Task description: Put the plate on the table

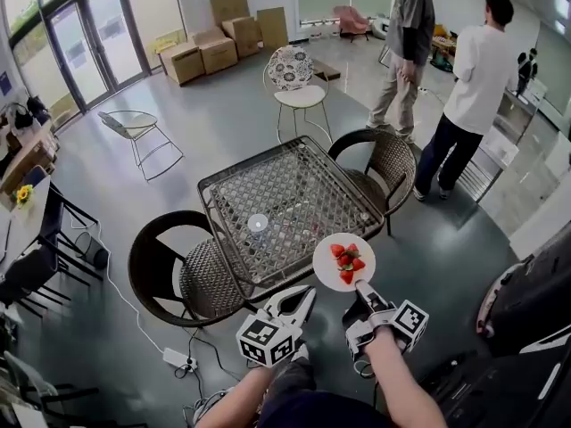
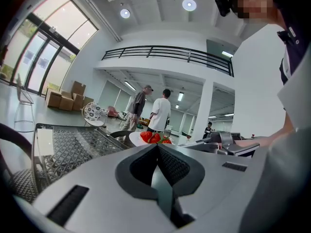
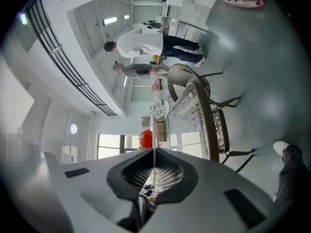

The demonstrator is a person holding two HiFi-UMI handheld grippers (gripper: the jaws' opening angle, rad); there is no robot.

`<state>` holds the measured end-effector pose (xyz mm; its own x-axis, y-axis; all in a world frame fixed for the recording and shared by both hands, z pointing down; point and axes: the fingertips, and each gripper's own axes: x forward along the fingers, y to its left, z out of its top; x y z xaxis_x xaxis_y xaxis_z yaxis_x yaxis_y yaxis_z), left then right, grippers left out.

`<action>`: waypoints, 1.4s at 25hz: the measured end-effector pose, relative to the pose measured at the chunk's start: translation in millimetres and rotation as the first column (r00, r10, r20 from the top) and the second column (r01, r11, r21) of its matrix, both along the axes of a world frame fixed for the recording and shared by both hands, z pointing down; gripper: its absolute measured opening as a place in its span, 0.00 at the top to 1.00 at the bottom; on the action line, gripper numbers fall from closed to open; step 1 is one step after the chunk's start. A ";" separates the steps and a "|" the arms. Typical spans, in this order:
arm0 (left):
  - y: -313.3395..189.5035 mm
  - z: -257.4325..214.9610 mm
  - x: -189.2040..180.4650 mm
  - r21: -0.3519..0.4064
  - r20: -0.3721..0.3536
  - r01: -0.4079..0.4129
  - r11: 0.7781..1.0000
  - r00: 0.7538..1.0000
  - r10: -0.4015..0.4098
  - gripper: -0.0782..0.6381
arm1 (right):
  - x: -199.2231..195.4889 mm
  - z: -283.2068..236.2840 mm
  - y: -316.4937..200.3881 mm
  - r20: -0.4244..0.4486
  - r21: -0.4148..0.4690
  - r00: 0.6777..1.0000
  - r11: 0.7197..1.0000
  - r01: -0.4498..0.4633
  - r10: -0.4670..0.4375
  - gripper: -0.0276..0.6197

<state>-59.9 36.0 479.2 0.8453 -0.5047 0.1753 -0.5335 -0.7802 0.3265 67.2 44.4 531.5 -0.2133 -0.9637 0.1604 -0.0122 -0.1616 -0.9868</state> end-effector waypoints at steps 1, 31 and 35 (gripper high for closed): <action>-9.7 0.9 -0.8 -0.004 -0.001 -0.005 1.000 1.000 0.005 0.88 | 0.2 1.2 -9.0 0.000 -0.002 1.000 1.000 -0.006 0.006 0.93; -197.9 34.4 35.1 -0.055 0.052 0.010 0.998 0.999 -0.007 0.88 | 47.6 44.4 -236.1 -0.011 -0.046 0.999 0.998 0.051 -0.051 0.93; -218.7 41.6 45.7 -0.064 0.059 0.032 0.997 0.998 -0.028 0.88 | 50.9 55.7 -263.2 -0.013 -0.062 0.996 0.994 0.093 -0.094 0.93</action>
